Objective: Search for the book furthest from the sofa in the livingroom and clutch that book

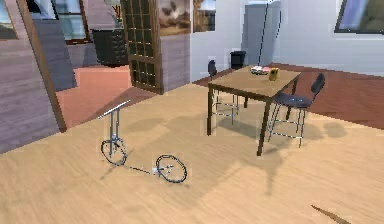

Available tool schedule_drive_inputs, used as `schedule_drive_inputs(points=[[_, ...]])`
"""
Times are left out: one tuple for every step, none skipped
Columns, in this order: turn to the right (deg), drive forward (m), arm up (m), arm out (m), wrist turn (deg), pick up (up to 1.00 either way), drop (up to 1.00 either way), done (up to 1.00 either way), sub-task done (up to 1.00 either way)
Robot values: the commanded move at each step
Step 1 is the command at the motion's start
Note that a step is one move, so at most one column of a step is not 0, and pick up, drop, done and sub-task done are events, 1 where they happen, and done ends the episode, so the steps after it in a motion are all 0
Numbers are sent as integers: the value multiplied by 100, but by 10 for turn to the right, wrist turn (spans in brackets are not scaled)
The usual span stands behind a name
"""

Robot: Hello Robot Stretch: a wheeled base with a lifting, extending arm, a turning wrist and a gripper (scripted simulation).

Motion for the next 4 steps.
schedule_drive_inputs(points=[[90,0,0,0,0,0,0,0,0],[0,10,0,0,0,0,0,0,0],[-450,0,0,0,0,0,0,0,0],[-450,0,0,0,0,0,0,0,0]])
